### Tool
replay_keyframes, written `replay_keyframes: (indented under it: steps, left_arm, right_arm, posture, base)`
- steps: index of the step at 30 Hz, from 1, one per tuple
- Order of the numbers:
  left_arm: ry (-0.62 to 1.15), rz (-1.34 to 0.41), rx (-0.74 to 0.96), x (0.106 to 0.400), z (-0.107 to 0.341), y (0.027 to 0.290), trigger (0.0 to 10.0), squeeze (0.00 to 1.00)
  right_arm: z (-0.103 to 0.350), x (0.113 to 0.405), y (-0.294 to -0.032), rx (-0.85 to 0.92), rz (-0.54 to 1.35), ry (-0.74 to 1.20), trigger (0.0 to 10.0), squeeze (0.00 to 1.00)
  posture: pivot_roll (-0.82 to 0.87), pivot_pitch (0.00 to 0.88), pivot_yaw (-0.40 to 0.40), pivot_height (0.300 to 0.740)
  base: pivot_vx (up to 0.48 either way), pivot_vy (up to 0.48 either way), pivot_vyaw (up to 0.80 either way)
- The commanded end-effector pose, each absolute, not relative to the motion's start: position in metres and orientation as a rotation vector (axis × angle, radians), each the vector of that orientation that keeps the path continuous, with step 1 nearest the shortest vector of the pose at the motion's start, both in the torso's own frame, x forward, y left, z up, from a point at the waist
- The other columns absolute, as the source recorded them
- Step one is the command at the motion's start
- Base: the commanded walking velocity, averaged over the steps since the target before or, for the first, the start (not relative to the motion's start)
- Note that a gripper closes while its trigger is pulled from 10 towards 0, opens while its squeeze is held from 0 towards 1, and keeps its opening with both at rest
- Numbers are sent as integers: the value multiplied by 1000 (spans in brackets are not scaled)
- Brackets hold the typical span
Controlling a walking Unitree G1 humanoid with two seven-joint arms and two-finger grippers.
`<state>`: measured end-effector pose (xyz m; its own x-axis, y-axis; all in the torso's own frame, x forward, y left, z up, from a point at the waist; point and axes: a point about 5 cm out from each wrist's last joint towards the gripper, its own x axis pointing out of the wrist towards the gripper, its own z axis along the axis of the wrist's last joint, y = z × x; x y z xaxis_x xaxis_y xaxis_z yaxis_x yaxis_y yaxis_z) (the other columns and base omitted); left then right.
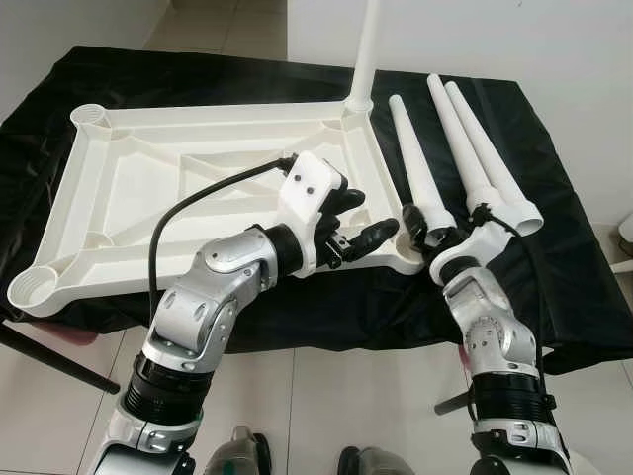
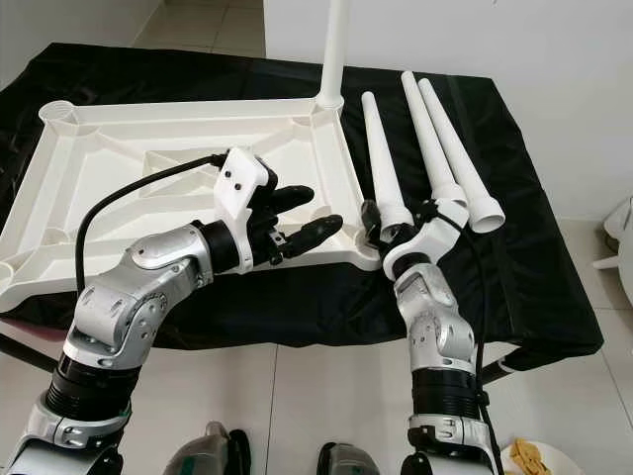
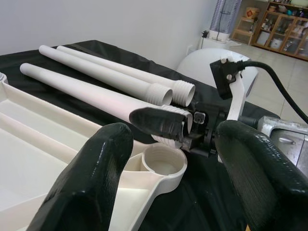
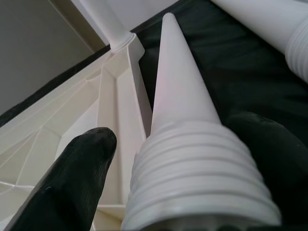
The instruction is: Building children table
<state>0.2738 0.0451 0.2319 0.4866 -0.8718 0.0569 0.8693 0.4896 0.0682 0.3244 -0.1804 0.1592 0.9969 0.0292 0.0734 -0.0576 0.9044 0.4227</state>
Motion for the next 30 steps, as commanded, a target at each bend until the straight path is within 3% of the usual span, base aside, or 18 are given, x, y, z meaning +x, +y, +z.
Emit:
replay_keyframes:
  steps: [1,6,7,8,9,15,21,22,30]
  left_arm:
    - [-91,-1015,32,274,233,44,10000,0]
    - [-89,-1019,36,274,232,43,10000,0]
    - [-89,-1019,36,274,232,43,10000,0]
    - [-89,-1019,36,274,232,43,10000,0]
    - [-89,-1020,37,274,232,43,10000,0]
    - [-89,-1021,38,274,232,44,10000,0]
    - [-91,-1029,32,274,233,44,10000,0]
    - [-97,-1039,28,274,235,43,10000,0]
    - [-123,-1084,-5,277,244,42,10000,0]
  right_arm:
    - [162,324,-181,446,47,-83,10000,0]
    - [159,324,-180,437,44,-67,10000,0]
    - [157,325,-181,436,35,-54,4118,0]
    - [157,325,-181,436,35,-54,4118,0]
    - [155,325,-181,459,30,-47,0,0]
    - [154,325,-180,486,38,-46,0,0]
    - [177,319,-182,452,54,-243,0,0]
    - [188,317,-183,413,49,-317,10000,0]
    - [223,315,-186,233,23,-510,10000,0]
  posture:
    - [17,105,-3,740]
    - [18,103,-4,740]
    - [20,103,-4,740]
    - [20,103,-4,740]
    - [20,103,-4,740]
    - [20,102,-3,740]
    - [21,103,0,740]
    - [21,101,3,740]
    - [19,95,6,740]
  base:
    - [0,0,0]
    - [0,0,0]
    - [0,0,0]
    - [0,0,0]
    - [0,0,0]
    - [0,0,0]
    - [0,0,0]
    - [0,0,0]
    - [0,0,0]
